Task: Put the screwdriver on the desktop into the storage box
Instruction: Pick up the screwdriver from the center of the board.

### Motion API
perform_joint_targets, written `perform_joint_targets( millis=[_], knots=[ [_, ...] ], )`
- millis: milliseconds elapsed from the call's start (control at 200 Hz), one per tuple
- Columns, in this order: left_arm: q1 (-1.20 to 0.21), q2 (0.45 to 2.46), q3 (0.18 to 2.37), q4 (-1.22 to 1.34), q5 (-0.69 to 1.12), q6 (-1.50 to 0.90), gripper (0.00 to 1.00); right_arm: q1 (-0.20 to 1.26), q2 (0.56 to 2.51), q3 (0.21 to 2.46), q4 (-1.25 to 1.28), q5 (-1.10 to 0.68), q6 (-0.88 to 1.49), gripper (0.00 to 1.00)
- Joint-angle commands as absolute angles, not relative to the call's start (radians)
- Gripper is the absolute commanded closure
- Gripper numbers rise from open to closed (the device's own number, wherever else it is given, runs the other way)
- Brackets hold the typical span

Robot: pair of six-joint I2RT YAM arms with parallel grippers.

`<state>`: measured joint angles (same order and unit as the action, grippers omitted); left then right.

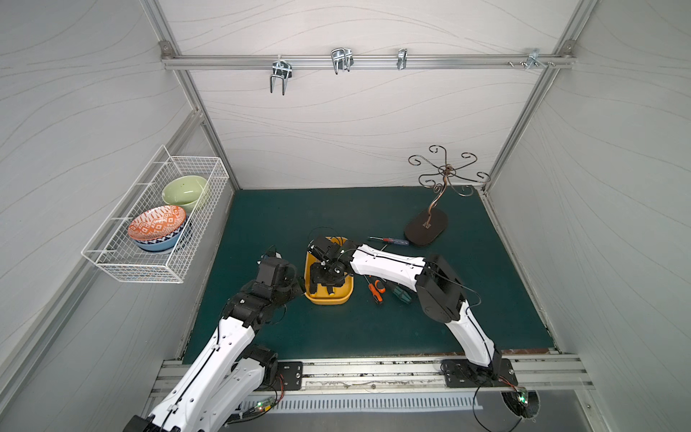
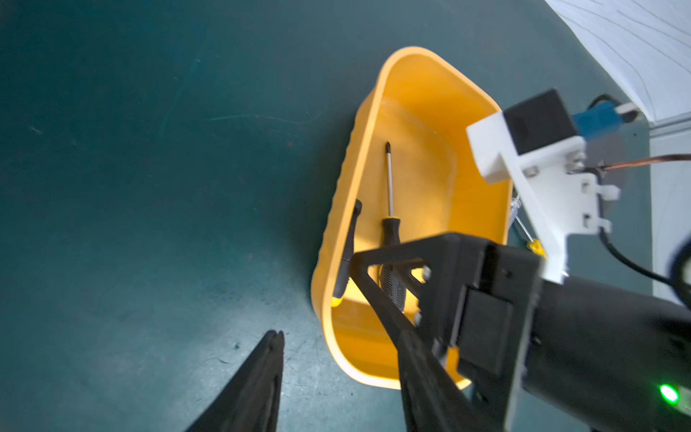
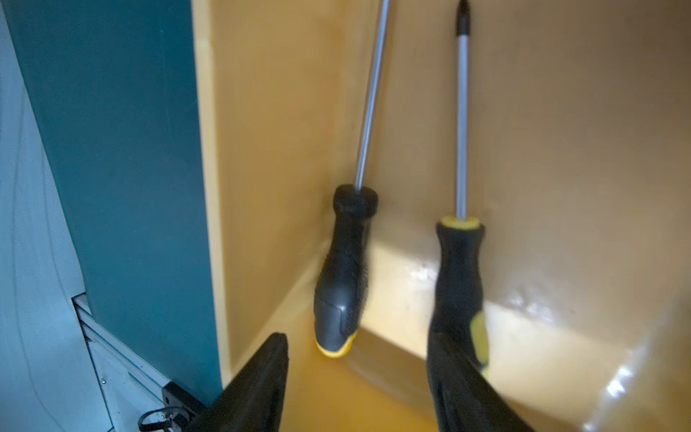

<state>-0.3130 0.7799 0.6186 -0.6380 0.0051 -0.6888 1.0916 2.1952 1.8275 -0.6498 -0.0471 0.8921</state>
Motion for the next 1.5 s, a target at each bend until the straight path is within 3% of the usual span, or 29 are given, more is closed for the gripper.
perform_joint_targets(
  millis=[0,200,360,490,570,795,1211,1371,1491],
  knots=[
    [-0.310,0.823,0.693,-0.564,0.102,-0.692,0.46,1.071,1.979,1.733,-0.646,0.038,0.853,0.39],
    [-0.373,0.932,0.720,-0.475,0.175,-0.776,0.43,0.963,1.613,1.360,-0.646,0.142,0.865,0.42],
    [-0.537,1.006,0.795,-0.475,0.055,-0.887,0.43,0.826,1.348,1.129,-0.713,0.164,0.892,0.43],
    [-0.717,1.068,0.840,-0.518,-0.092,-1.082,0.54,0.715,1.194,1.020,-0.791,0.149,0.894,0.44],
    [-0.832,1.112,0.870,-0.552,-0.202,-1.196,0.51,0.671,1.121,0.980,-0.824,0.149,0.891,0.44],
    [-0.989,1.317,0.983,-0.677,-0.283,-1.425,0.48,0.622,1.023,0.944,-0.893,0.182,0.888,0.44],
    [-1.084,1.680,1.192,-0.715,-0.239,-1.530,0.47,0.568,0.948,0.887,-0.875,0.174,0.827,0.48],
    [-1.085,1.760,1.233,-0.678,-0.214,-1.512,0.34,0.535,0.883,0.853,-0.881,0.174,0.841,0.51],
    [-1.084,1.802,1.252,-0.669,-0.207,-1.509,0.32,0.525,0.869,0.835,-0.879,0.166,0.847,0.53]
  ],
)
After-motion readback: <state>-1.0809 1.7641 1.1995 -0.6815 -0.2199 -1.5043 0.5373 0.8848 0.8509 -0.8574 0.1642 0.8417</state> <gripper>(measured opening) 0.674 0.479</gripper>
